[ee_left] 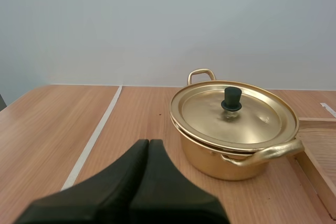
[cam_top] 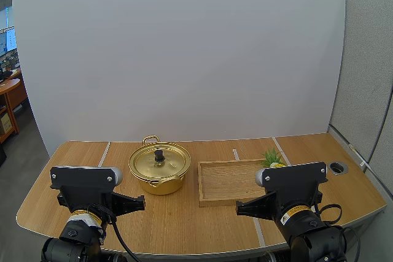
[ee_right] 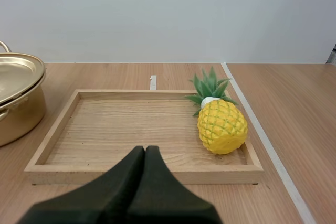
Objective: Open the pot, put the pineapple inside, and close it
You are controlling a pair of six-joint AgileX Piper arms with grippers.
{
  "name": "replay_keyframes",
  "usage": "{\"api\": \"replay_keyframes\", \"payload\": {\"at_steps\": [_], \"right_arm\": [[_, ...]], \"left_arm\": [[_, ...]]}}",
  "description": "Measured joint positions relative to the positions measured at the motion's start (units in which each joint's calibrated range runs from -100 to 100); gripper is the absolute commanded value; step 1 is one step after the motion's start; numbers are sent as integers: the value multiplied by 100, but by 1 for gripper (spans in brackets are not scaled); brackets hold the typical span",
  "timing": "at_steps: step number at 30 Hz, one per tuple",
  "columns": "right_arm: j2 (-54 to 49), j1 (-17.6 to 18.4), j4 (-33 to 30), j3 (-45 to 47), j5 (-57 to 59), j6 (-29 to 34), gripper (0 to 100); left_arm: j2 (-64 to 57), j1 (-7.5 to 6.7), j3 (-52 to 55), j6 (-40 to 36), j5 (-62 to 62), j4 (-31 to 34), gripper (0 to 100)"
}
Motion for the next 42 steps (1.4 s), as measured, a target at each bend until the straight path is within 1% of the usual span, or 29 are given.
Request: {"api": "replay_keyframes", "payload": {"at_steps": [33,37,42], "right_arm": [[0,0,0,0,0,0,0],[0,0,-8,-199,82,0,0],[-13,0,-45,-1026,309,0,0]], "left_arm": [[0,0,0,0,0,0,0],[0,0,-388,0,44,0,0],[0,0,-1300,76,-19,0,0]]}}
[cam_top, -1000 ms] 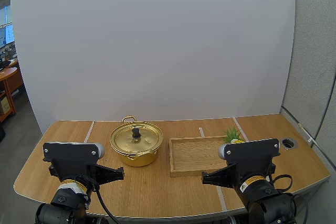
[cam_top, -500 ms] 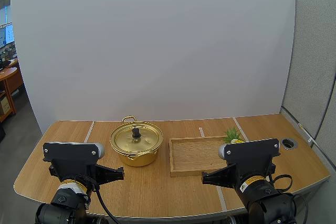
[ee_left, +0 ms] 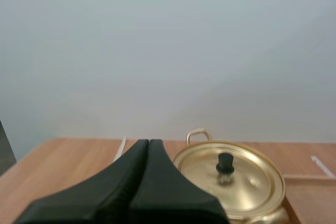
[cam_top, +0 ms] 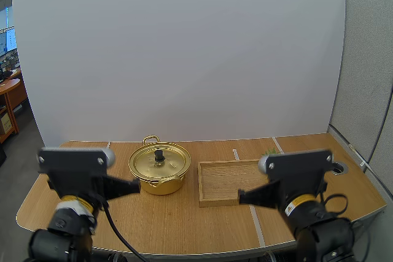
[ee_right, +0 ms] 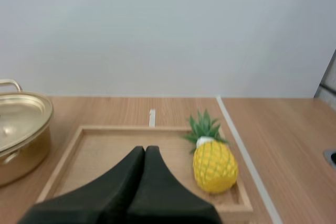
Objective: Open the pot, put the pineapple inside, and close it
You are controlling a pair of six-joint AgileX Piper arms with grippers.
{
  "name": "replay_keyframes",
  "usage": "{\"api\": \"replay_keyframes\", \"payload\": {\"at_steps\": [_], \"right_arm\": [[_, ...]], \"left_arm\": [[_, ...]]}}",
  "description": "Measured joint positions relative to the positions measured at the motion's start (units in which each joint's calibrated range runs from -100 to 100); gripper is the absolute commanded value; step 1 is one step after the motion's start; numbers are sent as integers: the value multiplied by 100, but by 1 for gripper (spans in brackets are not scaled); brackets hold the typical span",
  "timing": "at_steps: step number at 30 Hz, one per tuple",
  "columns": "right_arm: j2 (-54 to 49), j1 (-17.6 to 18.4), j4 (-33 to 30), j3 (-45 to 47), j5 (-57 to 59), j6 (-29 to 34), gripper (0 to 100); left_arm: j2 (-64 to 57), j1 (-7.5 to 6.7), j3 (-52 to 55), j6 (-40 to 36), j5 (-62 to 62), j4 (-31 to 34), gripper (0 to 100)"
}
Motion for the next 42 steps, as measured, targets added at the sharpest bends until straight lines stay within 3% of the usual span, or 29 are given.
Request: {"api": "replay_keyframes", "payload": {"at_steps": [8,25,29,36,42], "right_arm": [[-11,0,-22,-1405,1389,0,0],[-18,0,-22,-3810,6233,0,0],[-18,0,-22,-4049,6407,0,0],[-18,0,-22,-4146,6469,0,0],[506,0,-22,-4150,6471,0,0]], "left_arm": [[-23,0,-1359,501,543,0,0],[-23,0,-3693,719,6041,0,0],[-23,0,-3850,937,6802,0,0],[-16,0,-3850,1257,6913,0,0],[1138,0,-3878,1695,6958,-562,0]]}}
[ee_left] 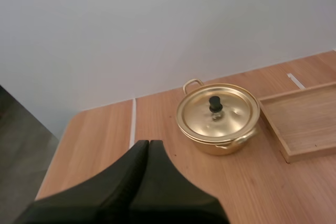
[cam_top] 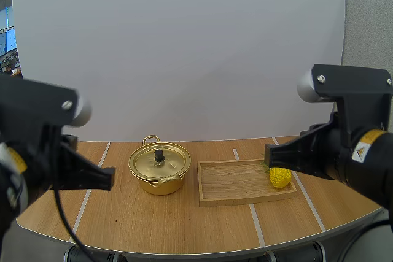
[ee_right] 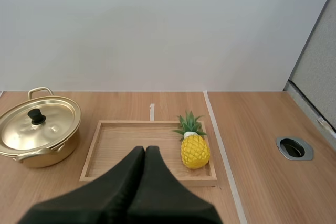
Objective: Open the pot, put the pineapple inside, and close it
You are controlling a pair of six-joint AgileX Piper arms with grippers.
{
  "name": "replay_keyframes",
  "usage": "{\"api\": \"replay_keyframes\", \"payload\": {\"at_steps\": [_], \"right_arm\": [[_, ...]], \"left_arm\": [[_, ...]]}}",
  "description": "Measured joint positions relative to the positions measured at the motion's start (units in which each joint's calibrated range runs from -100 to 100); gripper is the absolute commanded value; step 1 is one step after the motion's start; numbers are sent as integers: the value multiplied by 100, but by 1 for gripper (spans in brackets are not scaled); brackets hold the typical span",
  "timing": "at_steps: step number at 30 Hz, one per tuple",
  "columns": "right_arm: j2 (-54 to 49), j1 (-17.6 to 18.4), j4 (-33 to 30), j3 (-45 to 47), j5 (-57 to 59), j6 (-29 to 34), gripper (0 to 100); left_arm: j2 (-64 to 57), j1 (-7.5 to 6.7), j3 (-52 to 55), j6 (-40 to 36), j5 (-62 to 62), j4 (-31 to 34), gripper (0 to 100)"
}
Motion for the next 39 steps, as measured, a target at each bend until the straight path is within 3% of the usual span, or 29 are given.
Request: {"api": "replay_keyframes", "payload": {"at_steps": [18,28,30,33,35,39], "right_arm": [[1827,0,0,0,0,0,0],[2207,0,0,0,0,0,0],[2207,0,0,0,0,0,8],[2207,0,0,0,0,0,32],[2207,0,0,0,0,0,47],[2207,0,0,0,0,0,77]], "left_arm": [[2693,0,0,662,-1905,-279,0],[3574,0,0,667,-2225,-279,0],[3714,0,0,667,-2263,-279,2],[3826,0,0,667,-2276,-279,14],[3864,0,0,667,-2276,-279,30],[3876,0,0,667,-2276,-279,75]]}}
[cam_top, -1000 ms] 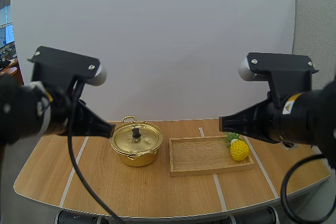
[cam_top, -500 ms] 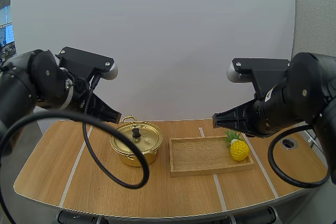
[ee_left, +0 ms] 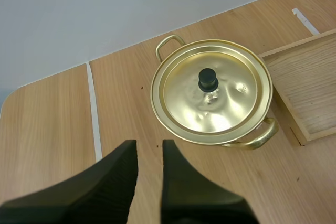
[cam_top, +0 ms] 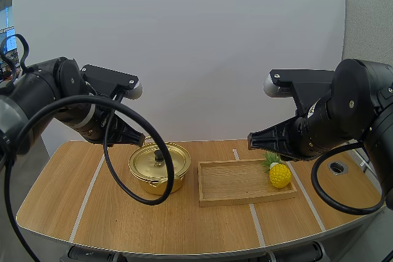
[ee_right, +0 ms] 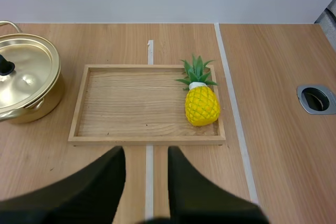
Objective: Open the pot, put the pineapple inside, and close it
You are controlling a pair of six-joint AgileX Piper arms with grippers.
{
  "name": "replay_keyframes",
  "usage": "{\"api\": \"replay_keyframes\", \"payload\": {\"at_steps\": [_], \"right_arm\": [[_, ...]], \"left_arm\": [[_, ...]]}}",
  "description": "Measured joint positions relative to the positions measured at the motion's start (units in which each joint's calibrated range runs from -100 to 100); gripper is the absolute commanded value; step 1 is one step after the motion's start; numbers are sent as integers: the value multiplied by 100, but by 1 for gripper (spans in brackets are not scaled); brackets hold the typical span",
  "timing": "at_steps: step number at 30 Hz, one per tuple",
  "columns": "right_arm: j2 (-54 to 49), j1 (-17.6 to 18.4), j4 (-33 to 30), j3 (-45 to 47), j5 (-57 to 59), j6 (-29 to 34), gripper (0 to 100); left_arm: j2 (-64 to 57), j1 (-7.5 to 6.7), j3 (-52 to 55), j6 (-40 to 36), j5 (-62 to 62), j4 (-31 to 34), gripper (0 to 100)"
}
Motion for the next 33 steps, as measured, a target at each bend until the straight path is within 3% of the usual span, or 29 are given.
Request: {"api": "replay_keyframes", "payload": {"at_steps": [2,3,15,23,30,33], "right_arm": [[0,0,0,0,0,0,94],[0,0,0,0,0,0,100],[0,0,-23,0,0,0,100],[0,0,-64,0,0,0,100],[0,0,-64,0,0,0,100],[0,0,-64,0,0,0,100]], "left_arm": [[0,0,0,0,-47,0,97],[0,0,0,20,-61,0,100],[0,0,0,453,-6,0,100],[106,0,0,1424,-155,-332,100],[993,-7,0,2140,-377,-765,100],[1462,-101,-16,2365,-525,-801,100]]}}
